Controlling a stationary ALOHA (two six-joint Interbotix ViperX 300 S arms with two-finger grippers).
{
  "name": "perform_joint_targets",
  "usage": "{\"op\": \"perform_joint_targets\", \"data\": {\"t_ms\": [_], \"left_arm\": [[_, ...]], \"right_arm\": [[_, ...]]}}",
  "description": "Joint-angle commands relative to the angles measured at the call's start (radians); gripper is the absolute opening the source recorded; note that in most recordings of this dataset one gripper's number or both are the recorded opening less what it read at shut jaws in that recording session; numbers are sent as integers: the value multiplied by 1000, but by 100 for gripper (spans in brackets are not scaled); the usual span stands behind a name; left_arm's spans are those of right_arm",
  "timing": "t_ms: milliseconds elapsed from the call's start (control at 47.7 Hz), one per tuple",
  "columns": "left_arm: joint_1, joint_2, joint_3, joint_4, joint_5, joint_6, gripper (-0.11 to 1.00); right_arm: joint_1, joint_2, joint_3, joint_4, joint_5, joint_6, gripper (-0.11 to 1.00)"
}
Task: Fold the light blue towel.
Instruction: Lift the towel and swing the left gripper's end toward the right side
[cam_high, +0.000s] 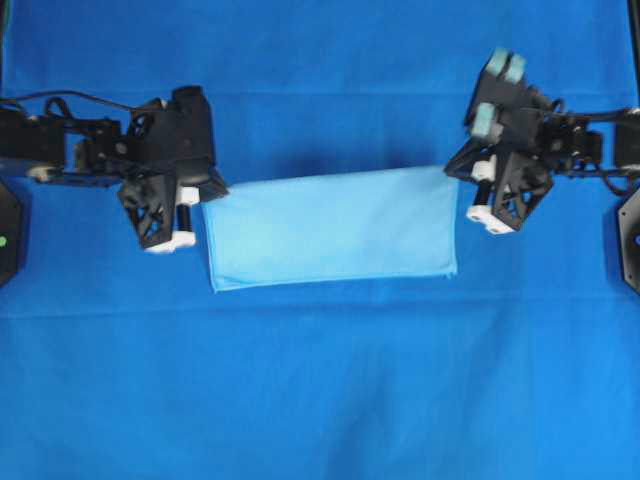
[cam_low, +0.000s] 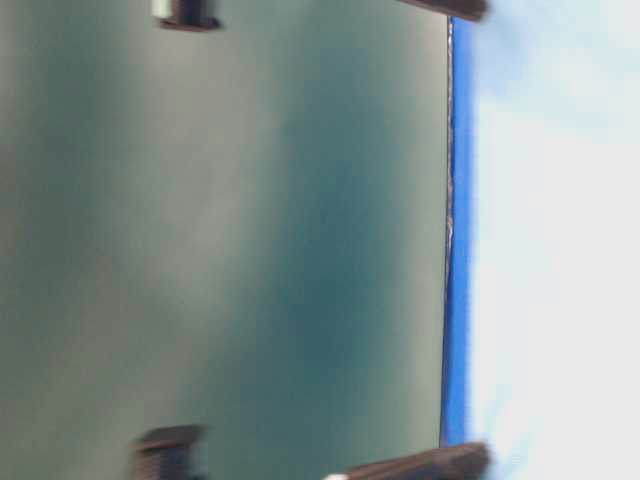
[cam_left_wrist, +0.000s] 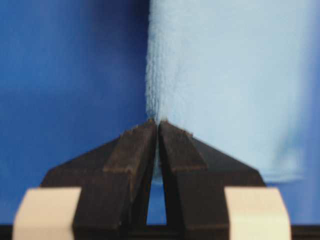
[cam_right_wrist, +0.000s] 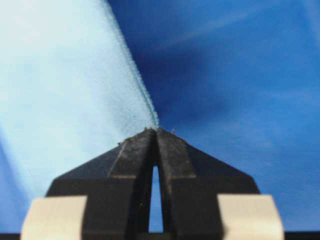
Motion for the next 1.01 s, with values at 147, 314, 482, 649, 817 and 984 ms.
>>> {"op": "perform_joint_targets", "data": {"t_ms": [147,314,482,649,817,984], "left_arm": [[-55,-121,-46,-2,17,-2,2],[-60,-164,-41,-2,-3,-5,2],[-61,-164,-41,-2,-8,-6,2],[-78,-153,-51,-2,-14,-17,2],[-152,-104,-89,-2,-60,-35,2],[-239,-18,-164,-2,-141,-32,2]], "right_arm": [[8,-179,-32,3,60,5,1],[14,-259,-31,3,60,8,1],[14,-273,-29,3,60,8,1],[-8,-249,-34,-2,54,8,1],[-91,-178,-64,-5,9,0,1],[-176,-67,-130,-29,-74,-18,1]]}}
